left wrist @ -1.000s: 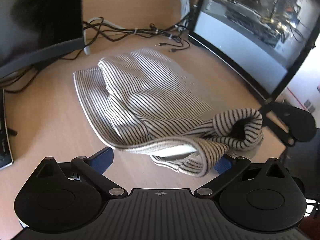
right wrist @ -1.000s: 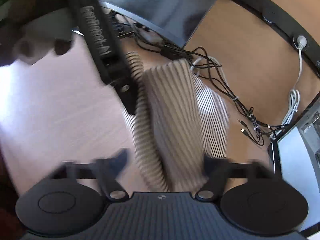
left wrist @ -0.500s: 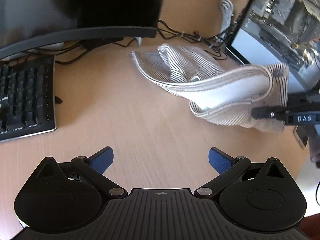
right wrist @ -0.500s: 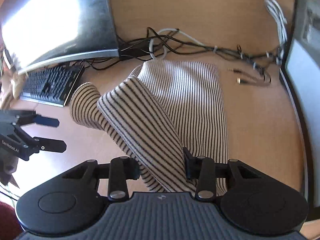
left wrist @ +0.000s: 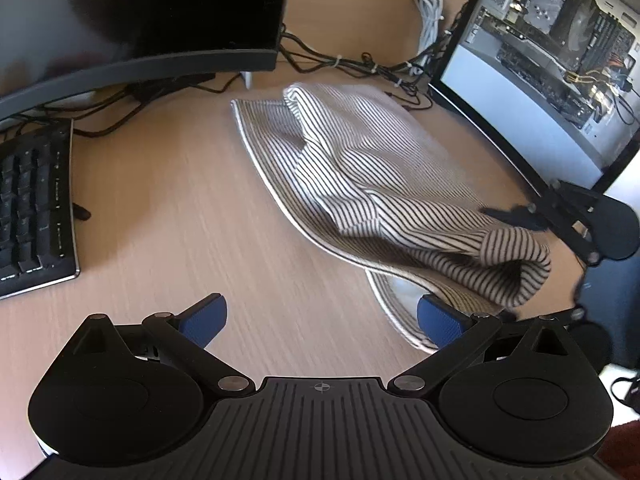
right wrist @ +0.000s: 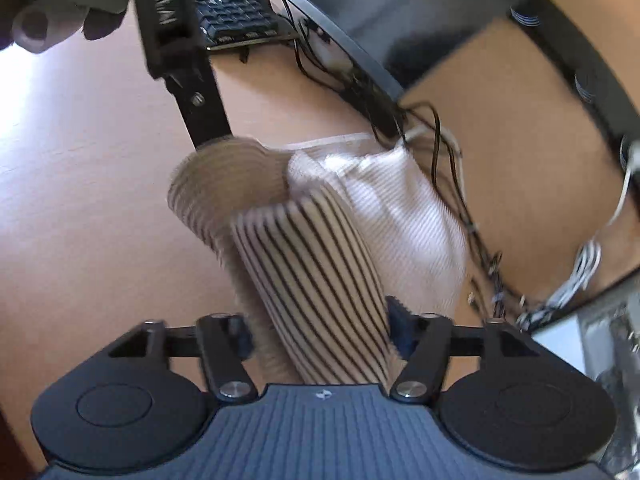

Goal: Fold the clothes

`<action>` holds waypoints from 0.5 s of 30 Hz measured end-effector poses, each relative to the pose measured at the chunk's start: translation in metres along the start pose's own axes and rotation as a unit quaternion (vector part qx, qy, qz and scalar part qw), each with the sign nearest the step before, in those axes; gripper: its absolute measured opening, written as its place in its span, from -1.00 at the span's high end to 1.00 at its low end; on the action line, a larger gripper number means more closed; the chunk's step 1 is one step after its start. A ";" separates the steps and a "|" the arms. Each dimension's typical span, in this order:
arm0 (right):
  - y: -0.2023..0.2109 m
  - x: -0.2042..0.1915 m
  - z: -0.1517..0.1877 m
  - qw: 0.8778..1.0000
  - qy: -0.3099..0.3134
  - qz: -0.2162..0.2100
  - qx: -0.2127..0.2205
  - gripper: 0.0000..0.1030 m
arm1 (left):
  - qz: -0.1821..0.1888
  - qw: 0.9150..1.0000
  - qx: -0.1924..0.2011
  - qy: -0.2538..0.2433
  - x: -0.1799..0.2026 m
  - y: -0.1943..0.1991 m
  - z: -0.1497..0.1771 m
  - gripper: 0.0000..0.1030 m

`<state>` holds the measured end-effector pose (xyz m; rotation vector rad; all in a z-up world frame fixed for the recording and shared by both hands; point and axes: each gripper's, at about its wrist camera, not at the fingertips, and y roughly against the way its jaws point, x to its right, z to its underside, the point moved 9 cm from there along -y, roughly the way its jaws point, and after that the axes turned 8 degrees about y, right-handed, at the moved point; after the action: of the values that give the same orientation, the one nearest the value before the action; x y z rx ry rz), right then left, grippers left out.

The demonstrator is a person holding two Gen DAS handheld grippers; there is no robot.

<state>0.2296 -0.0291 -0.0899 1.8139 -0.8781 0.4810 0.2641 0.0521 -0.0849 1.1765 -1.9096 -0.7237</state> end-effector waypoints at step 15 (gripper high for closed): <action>0.033 0.106 -0.055 0.943 -0.283 -0.161 0.075 0.55 | -0.030 0.998 0.032 -0.037 -0.005 0.007 0.000 -1.00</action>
<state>0.2782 -0.0225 0.0240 2.2340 -0.9105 -0.2054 0.2622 0.0597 -0.0805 1.2670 -1.9791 -0.7534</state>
